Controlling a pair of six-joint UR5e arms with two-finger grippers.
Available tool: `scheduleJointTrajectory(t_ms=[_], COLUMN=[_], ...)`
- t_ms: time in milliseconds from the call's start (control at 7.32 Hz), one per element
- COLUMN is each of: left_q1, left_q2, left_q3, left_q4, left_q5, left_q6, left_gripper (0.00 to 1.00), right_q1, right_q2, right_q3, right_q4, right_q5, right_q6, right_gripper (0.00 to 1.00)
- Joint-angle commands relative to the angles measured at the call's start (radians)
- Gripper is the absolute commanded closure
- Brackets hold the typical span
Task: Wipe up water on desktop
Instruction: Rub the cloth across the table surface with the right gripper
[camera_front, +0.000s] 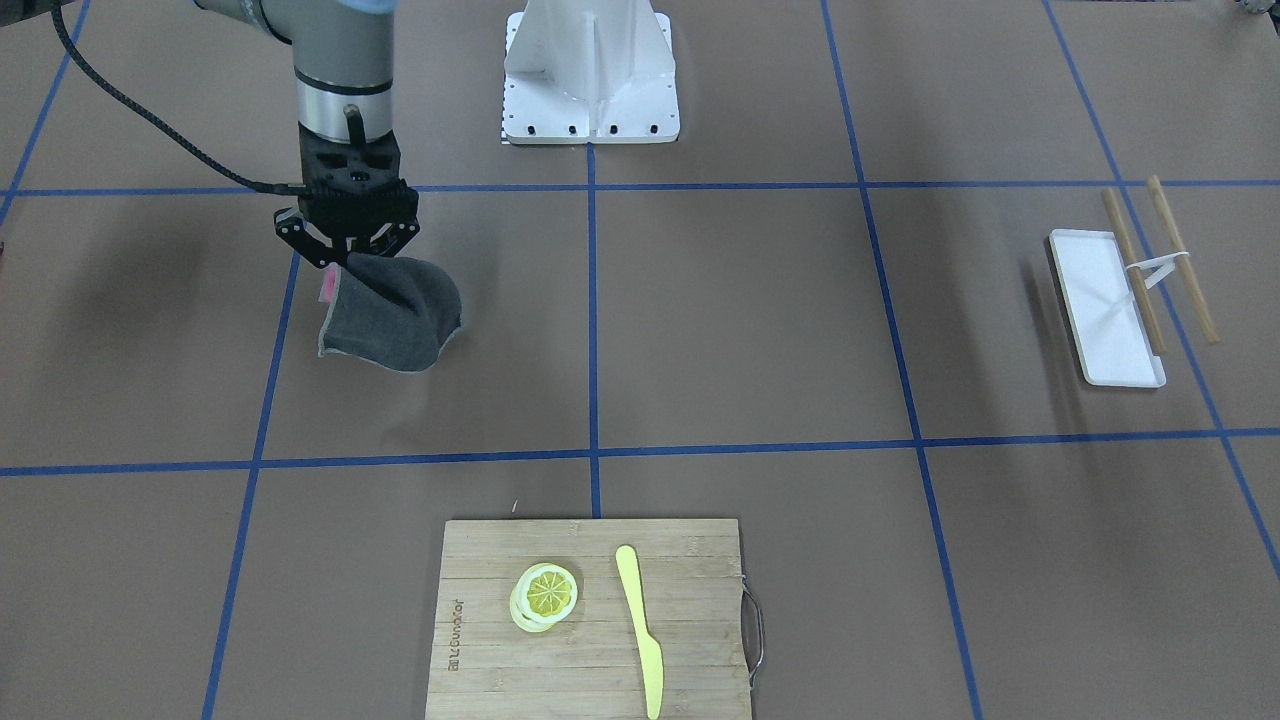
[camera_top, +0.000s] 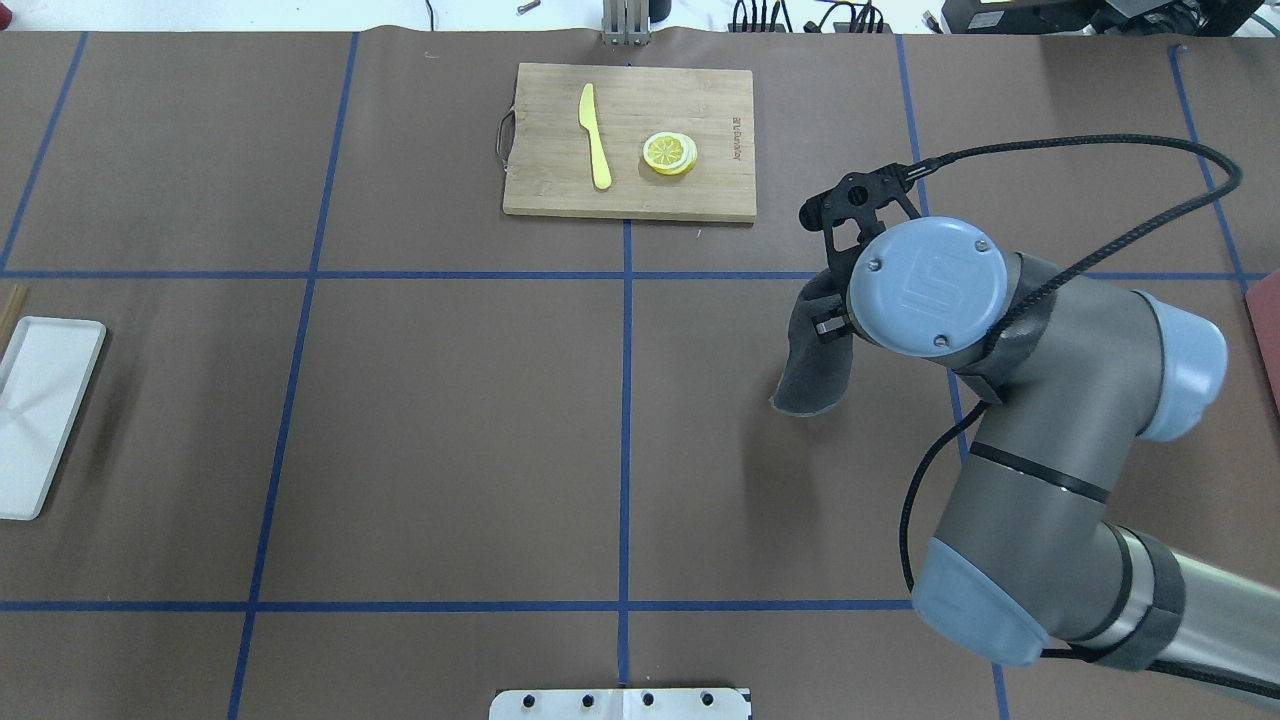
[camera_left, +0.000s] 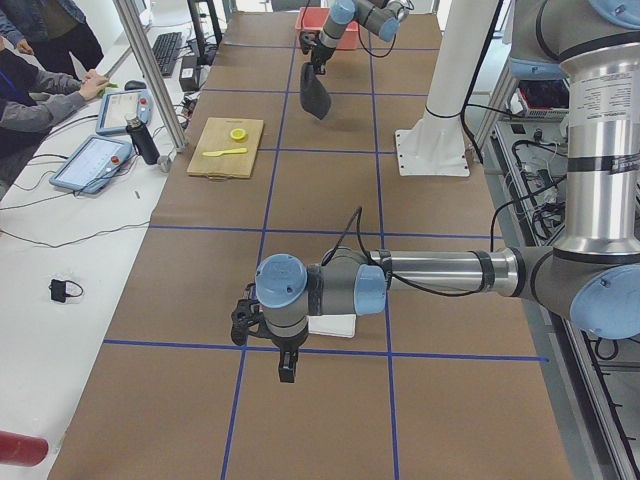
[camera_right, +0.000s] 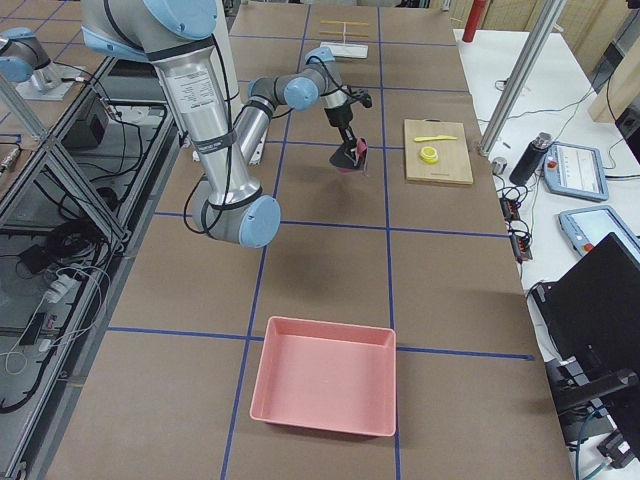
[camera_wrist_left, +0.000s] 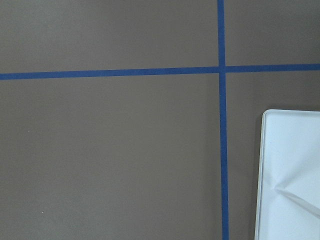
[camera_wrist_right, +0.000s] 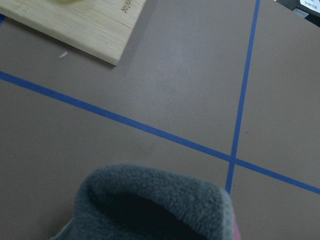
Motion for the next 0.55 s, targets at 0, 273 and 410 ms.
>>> scheduleJointTrajectory(t_ms=[0, 273, 410], left_q1=[0.0, 0.0, 0.0], left_q2=[0.0, 0.0, 0.0], left_q3=[0.0, -0.003, -0.003], left_q4=[0.0, 0.0, 0.0], left_q5=[-0.001, -0.001, -0.001], left_q6=[-0.003, -0.004, -0.004], left_gripper=[0.01, 0.01, 0.01], right_q1=[0.06, 0.11, 0.11], right_q2=[0.015, 0.009, 0.009], right_q3=[-0.17, -0.276, -0.327], right_q4=[0.024, 0.023, 0.025], right_q5=[-0.003, -0.029, -0.05], right_q6=[-0.142, -0.268, -0.282], right_gripper=[1.0, 1.0, 1.0])
